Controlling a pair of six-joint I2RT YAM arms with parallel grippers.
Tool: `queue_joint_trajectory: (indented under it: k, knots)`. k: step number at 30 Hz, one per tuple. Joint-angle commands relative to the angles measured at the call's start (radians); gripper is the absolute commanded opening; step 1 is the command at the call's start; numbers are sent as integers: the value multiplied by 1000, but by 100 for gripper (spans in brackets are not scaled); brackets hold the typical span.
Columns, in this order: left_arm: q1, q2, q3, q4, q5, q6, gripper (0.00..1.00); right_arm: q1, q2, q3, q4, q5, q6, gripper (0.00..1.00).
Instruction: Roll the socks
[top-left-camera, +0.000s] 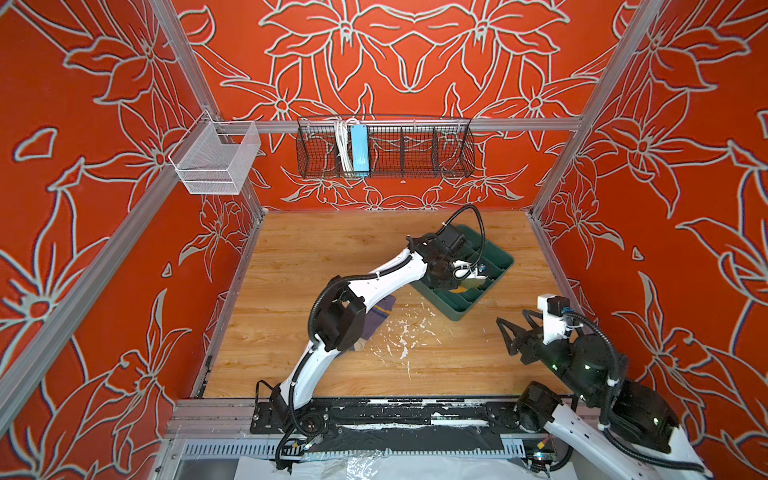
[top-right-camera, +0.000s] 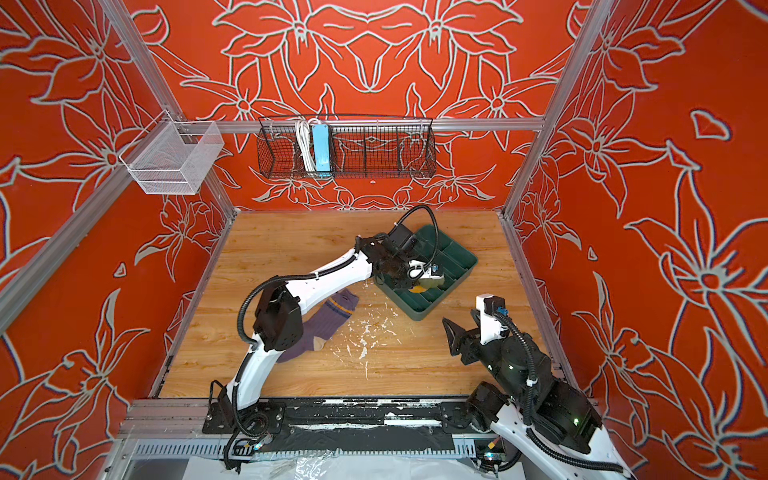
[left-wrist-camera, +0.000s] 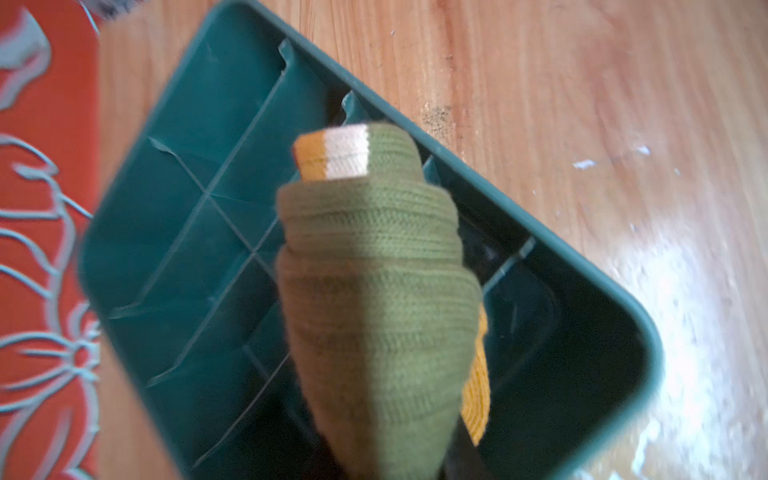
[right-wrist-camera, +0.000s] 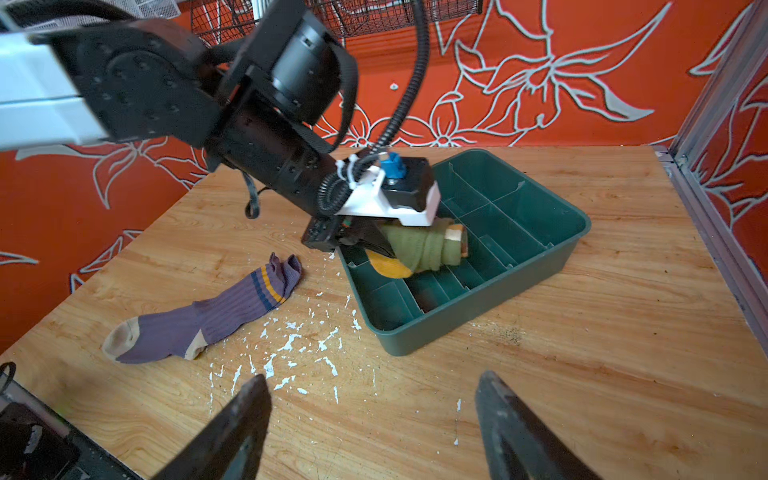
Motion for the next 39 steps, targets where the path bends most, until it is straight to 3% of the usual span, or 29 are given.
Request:
queue_joint_trajectory:
  k: [1, 4, 7, 11, 14, 16, 19, 21, 27, 34, 39]
  knots:
    - [-11, -57, -49, 45, 13, 182, 0, -3, 39, 65, 6, 26, 78, 78]
    - [-15, -33, -48, 63, -36, 174, 0, -3, 123, 133, -23, 3, 109, 77]
    - [15, -84, -100, 136, -60, 29, 0, -3, 240, 210, -76, 24, 138, 77]
    - [111, -336, -405, 367, 29, -85, 0, -6, 358, 263, -35, 75, 171, 78]
    - [181, -503, -536, 402, 95, -103, 0, -56, 458, 279, 9, 78, 217, 74]
    - [218, -599, -592, 390, 136, -96, 0, -186, 540, 282, 45, -81, 242, 73]
    - [249, -706, -669, 376, 163, -70, 0, -462, 686, 267, 115, -418, 351, 67]
    - [262, -755, -713, 358, 170, -51, 0, -570, 778, 252, 160, -532, 396, 62]
    - [304, -813, -776, 299, 221, -20, 0, -630, 870, 166, 200, -351, 458, 62]
    - [308, -833, -819, 306, 278, -28, 0, -632, 1021, 146, 229, -309, 401, 69]
    - [309, -843, -826, 309, 326, -52, 0, -632, 1130, 181, 239, -276, 357, 65]
